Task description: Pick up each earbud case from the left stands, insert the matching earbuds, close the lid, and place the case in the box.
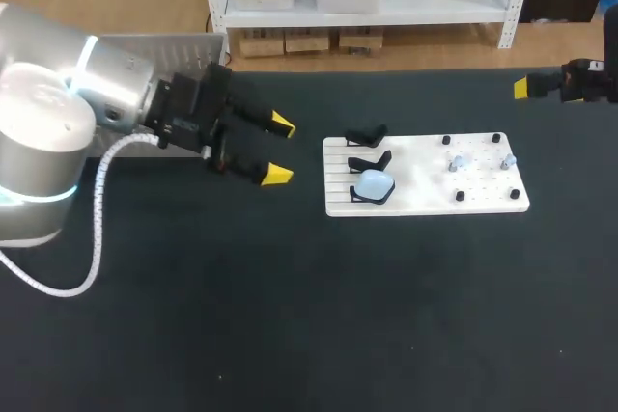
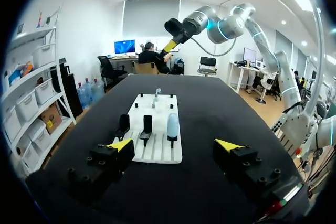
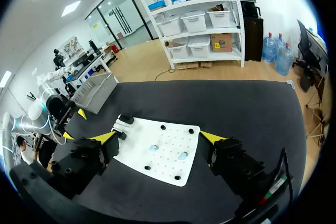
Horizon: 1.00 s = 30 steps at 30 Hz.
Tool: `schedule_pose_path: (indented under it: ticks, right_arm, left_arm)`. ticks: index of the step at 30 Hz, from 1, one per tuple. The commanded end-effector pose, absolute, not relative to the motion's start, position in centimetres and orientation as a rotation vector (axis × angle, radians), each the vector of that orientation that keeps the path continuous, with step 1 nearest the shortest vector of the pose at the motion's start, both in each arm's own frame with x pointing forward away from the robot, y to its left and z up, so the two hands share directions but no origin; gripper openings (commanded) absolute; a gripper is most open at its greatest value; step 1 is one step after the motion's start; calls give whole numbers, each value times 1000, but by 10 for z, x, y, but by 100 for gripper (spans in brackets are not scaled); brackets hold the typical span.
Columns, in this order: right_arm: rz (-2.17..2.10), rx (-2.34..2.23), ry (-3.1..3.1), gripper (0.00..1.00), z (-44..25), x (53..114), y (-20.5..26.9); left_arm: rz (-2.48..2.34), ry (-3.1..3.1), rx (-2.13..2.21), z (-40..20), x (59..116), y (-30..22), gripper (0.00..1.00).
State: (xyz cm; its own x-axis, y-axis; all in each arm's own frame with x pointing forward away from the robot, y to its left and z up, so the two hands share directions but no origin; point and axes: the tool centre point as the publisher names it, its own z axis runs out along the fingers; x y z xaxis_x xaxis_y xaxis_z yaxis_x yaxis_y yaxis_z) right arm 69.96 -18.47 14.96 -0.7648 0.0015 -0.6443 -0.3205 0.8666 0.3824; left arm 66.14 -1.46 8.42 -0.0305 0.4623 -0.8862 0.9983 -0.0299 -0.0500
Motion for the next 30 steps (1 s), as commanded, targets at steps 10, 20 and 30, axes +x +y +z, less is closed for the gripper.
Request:
schedule_pose_path:
  ticks: [10, 20, 30]
  right_arm:
    - [634, -230, 2372, 100, 150, 699, -185]
    - [634, -230, 2372, 100, 150, 699, -185]
    - [634, -230, 2372, 100, 150, 699, -185]
  left_arm:
    - [-1046, 1567, 1577, 58, 674, -56, 100]
    - [-1091, 1530, 1584, 43, 671, -83, 100]
    - [-1097, 1518, 1582, 30, 661, -103, 100]
